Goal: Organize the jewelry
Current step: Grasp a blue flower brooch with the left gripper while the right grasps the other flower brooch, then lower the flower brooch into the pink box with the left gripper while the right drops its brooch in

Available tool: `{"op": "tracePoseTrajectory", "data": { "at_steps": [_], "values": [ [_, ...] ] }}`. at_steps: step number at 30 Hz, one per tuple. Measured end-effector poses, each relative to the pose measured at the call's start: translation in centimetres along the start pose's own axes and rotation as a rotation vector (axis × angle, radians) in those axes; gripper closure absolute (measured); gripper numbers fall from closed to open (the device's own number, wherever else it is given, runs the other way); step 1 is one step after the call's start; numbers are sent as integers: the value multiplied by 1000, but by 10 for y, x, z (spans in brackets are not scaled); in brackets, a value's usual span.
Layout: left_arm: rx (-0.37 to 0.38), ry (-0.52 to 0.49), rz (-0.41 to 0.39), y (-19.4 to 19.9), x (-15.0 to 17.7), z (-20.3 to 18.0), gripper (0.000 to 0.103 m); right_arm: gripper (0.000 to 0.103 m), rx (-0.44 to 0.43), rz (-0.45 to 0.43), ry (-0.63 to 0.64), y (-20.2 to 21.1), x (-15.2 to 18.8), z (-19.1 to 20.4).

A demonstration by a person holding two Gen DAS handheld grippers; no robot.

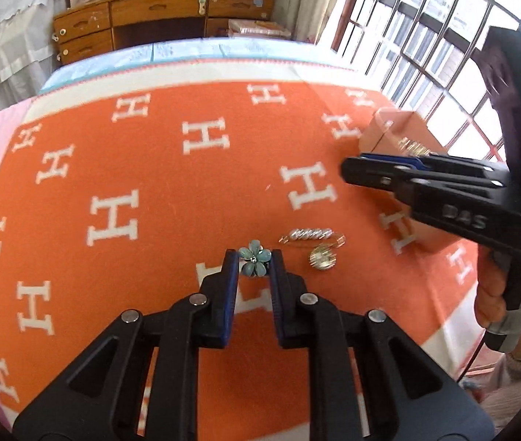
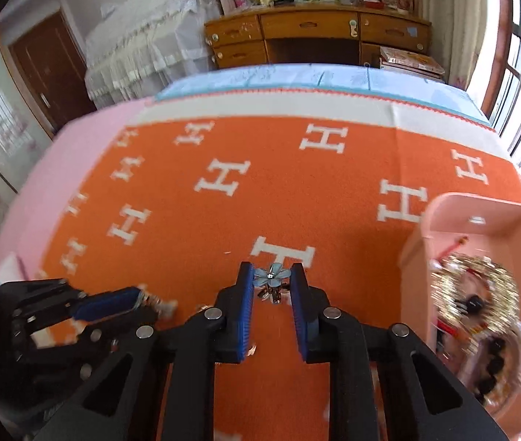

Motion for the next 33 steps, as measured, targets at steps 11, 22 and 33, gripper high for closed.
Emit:
{"op": "tracePoseTrajectory", "data": {
  "at_steps": [11, 22, 33],
  "values": [
    [5, -82, -172, 116, -102, -53, 89, 84, -58, -240, -30, 176, -53, -18],
    [9, -189, -265, 133, -206, -125, 89, 84, 20, -391, -61, 278, -109, -69],
    [78, -139, -15, -38, -182, -145, 89, 84, 72, -79, -209, 164, -64, -166]
  ]
}}
Point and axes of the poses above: each gripper's, at about its wrist camera, not at the fingertips, and y roughly against the way its jaws point, z to its left, x to its underside, the point moved 10 cm from there along -y, roughly the way its jaws point, and after that the axes turned 12 degrees about -y, right-handed, at the moved point
